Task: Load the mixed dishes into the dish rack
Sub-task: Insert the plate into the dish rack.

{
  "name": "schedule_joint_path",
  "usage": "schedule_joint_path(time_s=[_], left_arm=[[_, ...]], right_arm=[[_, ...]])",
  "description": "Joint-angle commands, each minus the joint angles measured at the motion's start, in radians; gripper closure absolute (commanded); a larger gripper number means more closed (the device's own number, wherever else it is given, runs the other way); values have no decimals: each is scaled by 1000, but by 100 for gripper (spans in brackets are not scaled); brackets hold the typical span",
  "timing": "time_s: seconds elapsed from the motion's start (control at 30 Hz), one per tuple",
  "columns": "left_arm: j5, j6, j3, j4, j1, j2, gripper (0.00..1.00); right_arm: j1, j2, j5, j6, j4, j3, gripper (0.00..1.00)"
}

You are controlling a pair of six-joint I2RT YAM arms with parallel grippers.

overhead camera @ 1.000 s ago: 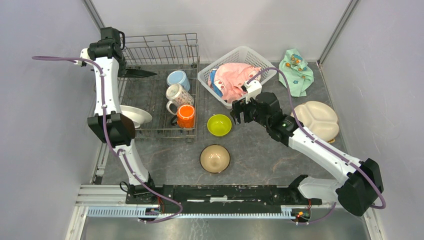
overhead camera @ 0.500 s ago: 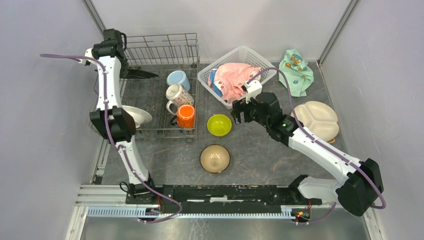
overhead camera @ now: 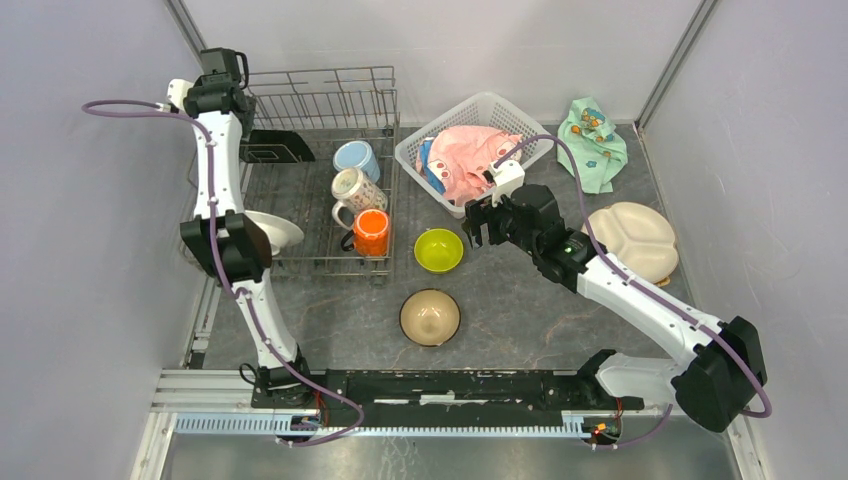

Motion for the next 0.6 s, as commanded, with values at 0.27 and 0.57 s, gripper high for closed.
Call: schedule_joint_path(time_s=[0.27,0.57], left_arm=[[15,153,25,163,-4,-35,50],[57,413,-8,189,-5,-142,2]], right_arm=[[-6,15,21,-14,17,46,13],[-5,34,21,18,-60,121,13]])
